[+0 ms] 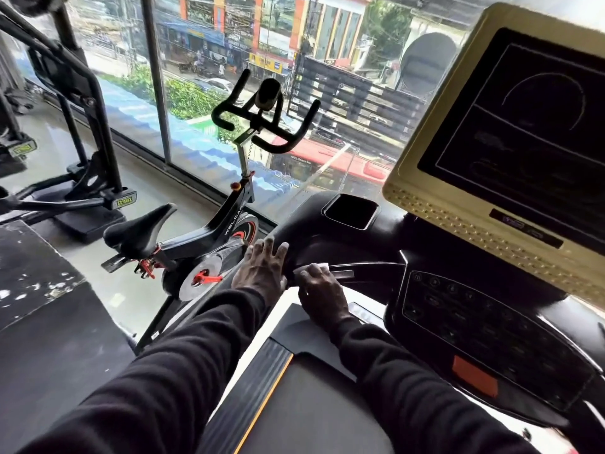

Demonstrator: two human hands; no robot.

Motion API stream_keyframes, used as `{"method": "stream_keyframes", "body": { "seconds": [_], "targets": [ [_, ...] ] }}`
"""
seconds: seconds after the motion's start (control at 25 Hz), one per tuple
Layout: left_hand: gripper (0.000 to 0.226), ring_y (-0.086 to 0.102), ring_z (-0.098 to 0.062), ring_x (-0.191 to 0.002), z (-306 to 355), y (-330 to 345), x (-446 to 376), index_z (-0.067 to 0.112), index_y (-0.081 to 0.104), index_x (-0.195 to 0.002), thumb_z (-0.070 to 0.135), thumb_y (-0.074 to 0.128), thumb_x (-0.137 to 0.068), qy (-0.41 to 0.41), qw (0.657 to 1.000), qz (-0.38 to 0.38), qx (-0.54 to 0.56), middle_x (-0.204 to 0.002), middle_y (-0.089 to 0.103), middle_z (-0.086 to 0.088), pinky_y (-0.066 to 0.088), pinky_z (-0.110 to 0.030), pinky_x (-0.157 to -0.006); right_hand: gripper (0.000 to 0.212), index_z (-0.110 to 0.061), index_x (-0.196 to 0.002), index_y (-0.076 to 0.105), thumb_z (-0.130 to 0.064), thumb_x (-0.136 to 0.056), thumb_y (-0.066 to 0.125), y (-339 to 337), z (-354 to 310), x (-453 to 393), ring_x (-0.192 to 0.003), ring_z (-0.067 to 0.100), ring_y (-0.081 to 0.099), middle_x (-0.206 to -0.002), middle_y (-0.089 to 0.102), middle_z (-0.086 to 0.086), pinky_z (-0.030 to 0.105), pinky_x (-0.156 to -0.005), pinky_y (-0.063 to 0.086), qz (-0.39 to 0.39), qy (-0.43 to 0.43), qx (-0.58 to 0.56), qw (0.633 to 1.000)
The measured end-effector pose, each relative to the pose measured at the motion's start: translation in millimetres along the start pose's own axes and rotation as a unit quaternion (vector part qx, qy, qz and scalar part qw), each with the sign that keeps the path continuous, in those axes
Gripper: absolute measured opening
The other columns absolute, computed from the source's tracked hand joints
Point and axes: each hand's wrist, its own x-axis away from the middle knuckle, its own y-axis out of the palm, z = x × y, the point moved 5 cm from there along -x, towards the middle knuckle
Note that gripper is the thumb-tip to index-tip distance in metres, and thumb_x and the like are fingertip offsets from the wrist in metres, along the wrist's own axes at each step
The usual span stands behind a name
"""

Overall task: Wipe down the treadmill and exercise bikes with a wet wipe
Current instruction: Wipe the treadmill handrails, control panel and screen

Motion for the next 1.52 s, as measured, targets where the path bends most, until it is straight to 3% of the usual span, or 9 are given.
{"method": "stream_keyframes", "body": {
  "seconds": [0.12, 0.28, 0.48, 0.64, 0.8, 0.96, 1.12, 1.28, 1.52],
  "targets": [
    [0.074, 0.022, -0.029, -0.141, 1, -1, -3, 0.025, 0.019, -0.154, 0.043, 0.056, -0.092, -0.007, 1.0, -0.009, -0.009, -0.151, 0.019, -0.009, 0.021, -0.04, -0.118, 0.017, -0.013, -0.095, 0.066, -0.004, -0.082, 0.061, -2, 13, -1, -0.083, 0.029, 0.056, -0.089, 0.061, 0.007, 0.039, -0.08, 0.049, 0.049, 0.095, -0.013, 0.994],
    [0.076, 0.021, -0.03, -0.143, 0, 1, -4, 0.026, 0.019, -0.154, 0.045, 0.057, -0.091, -0.021, 1.0, -0.023, 0.003, -0.155, 0.016, -0.009, 0.022, -0.042, -0.118, 0.026, -0.011, -0.096, 0.067, -0.009, -0.08, 0.047, -2, 6, -3, -0.084, 0.031, 0.058, -0.09, 0.063, 0.009, 0.04, -0.077, 0.052, 0.006, -0.032, -0.009, 0.999],
    [0.081, 0.026, -0.028, -0.138, 1, -1, -4, 0.027, 0.022, -0.151, 0.052, 0.061, -0.085, -0.022, 1.0, -0.005, 0.006, -0.148, 0.022, -0.006, 0.027, -0.042, -0.116, 0.019, -0.014, -0.1, 0.07, -0.013, -0.085, 0.059, -15, 45, 5, -0.087, 0.028, 0.056, -0.094, 0.06, 0.006, 0.038, -0.082, 0.048, 0.082, 0.138, -0.048, 0.986],
    [0.083, 0.023, -0.03, -0.142, 0, 3, -5, 0.028, 0.021, -0.152, 0.056, 0.061, -0.084, -0.03, 0.999, -0.015, 0.003, -0.151, 0.02, -0.007, 0.026, -0.043, -0.116, 0.024, -0.019, -0.101, 0.072, -0.009, -0.085, 0.058, -9, 28, 5, -0.091, 0.025, 0.059, -0.099, 0.064, 0.0, 0.038, -0.082, 0.05, 0.013, -0.021, -0.074, 0.997],
    [0.083, 0.023, -0.031, -0.143, -1, 7, -8, 0.028, 0.021, -0.151, 0.057, 0.06, -0.084, -0.033, 0.999, -0.013, 0.004, -0.153, 0.02, -0.008, 0.026, -0.044, -0.117, 0.024, -0.013, -0.1, 0.074, -0.021, -0.086, 0.056, -25, 66, 17, -0.086, 0.026, 0.06, -0.092, 0.061, 0.005, 0.038, -0.081, 0.052, 0.128, 0.182, -0.083, 0.971],
    [0.081, 0.026, -0.03, -0.14, -1, 5, -8, 0.029, 0.023, -0.149, 0.056, 0.061, -0.083, -0.035, 0.999, -0.005, 0.006, -0.149, 0.022, -0.007, 0.027, -0.044, -0.115, 0.022, -0.018, -0.103, 0.073, -0.01, -0.086, 0.061, -16, 46, 14, -0.091, 0.024, 0.06, -0.099, 0.065, -0.001, 0.037, -0.085, 0.049, 0.039, -0.001, -0.076, 0.996],
    [0.079, 0.027, -0.029, -0.138, 1, 5, -8, 0.028, 0.025, -0.147, 0.055, 0.062, -0.083, -0.028, 1.0, 0.006, -0.001, -0.147, 0.022, -0.006, 0.028, -0.043, -0.114, 0.028, -0.014, -0.101, 0.075, -0.021, -0.086, 0.052, -29, 71, 24, -0.087, 0.023, 0.059, -0.091, 0.061, 0.002, 0.036, -0.082, 0.051, 0.125, 0.175, -0.089, 0.972],
    [0.078, 0.028, -0.029, -0.138, 0, 7, -9, 0.03, 0.028, -0.145, 0.054, 0.063, -0.08, -0.039, 0.999, 0.014, 0.01, -0.147, 0.024, -0.005, 0.029, -0.044, -0.114, 0.026, -0.019, -0.105, 0.074, -0.01, -0.084, 0.062, -24, 55, 25, -0.092, 0.02, 0.056, -0.096, 0.063, -0.001, 0.027, -0.087, 0.043, 0.075, 0.046, -0.062, 0.994],
    [0.078, 0.03, -0.027, -0.135, -1, 8, -10, 0.03, 0.03, -0.144, 0.055, 0.064, -0.079, -0.037, 0.999, 0.023, 0.01, -0.145, 0.026, -0.004, 0.031, -0.044, -0.111, 0.029, -0.016, -0.099, 0.074, -0.003, -0.078, 0.06, -24, 47, 27, -0.09, 0.022, 0.055, -0.096, 0.063, -0.002, 0.035, -0.081, 0.048, 0.099, 0.079, -0.069, 0.99]
  ]
}}
